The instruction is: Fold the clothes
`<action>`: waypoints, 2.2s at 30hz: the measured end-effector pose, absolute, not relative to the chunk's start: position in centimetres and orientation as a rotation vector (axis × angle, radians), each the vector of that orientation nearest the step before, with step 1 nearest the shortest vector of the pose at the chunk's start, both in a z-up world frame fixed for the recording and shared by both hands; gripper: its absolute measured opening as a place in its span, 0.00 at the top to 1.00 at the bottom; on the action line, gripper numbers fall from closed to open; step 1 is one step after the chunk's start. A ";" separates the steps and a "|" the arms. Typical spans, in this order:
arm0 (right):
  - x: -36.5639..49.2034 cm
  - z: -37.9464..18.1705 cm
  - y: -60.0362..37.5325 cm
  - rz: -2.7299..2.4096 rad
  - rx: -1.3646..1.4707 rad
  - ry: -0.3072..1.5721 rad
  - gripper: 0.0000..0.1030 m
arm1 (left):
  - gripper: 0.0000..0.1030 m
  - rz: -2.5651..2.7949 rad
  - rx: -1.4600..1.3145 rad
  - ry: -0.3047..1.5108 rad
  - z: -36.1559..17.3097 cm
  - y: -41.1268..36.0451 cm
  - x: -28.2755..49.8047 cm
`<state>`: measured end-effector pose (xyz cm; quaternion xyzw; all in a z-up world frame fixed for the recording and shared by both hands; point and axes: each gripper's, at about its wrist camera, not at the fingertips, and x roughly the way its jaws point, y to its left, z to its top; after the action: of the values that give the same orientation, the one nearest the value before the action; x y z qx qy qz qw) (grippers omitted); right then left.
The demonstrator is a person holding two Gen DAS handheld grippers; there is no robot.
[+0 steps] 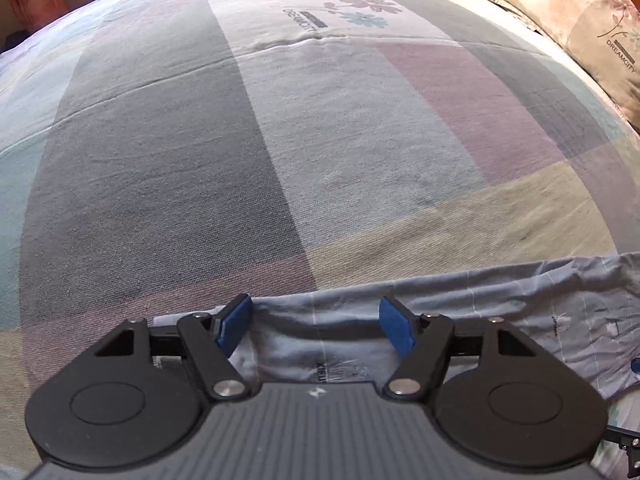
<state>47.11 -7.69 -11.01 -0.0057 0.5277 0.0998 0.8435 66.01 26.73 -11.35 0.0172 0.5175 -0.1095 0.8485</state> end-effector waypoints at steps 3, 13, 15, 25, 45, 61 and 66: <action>47.1 -11.0 -7.7 0.215 -0.018 1.114 0.00 | 0.30 -0.345 0.006 1.075 -11.0 25.0 65.0; 46.9 -11.2 -7.5 0.230 -0.048 1.108 0.00 | 0.33 -0.267 0.105 1.114 -13.2 29.2 63.0; 46.9 -11.1 -7.5 0.227 -0.049 1.108 0.00 | 0.34 -0.247 0.182 1.139 -12.7 27.5 63.2; 50.2 -8.6 -8.1 0.235 0.033 1.046 0.00 | 0.31 -0.439 0.313 1.090 -13.2 18.5 60.1; 63.6 -6.9 0.7 0.335 0.366 1.167 0.00 | 0.22 -0.442 0.243 1.065 -14.0 23.3 55.6; 65.5 -8.1 2.5 0.314 0.191 1.185 0.00 | 0.21 -0.433 0.259 1.050 -12.7 25.4 55.2; 59.4 -7.0 0.1 0.256 0.047 1.099 0.00 | 0.22 -0.354 0.296 1.038 -12.5 27.0 56.8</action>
<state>59.39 0.08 -6.97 0.0221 0.5206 0.1213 0.8449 56.81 27.03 -12.46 0.1400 0.4913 -0.1678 0.8431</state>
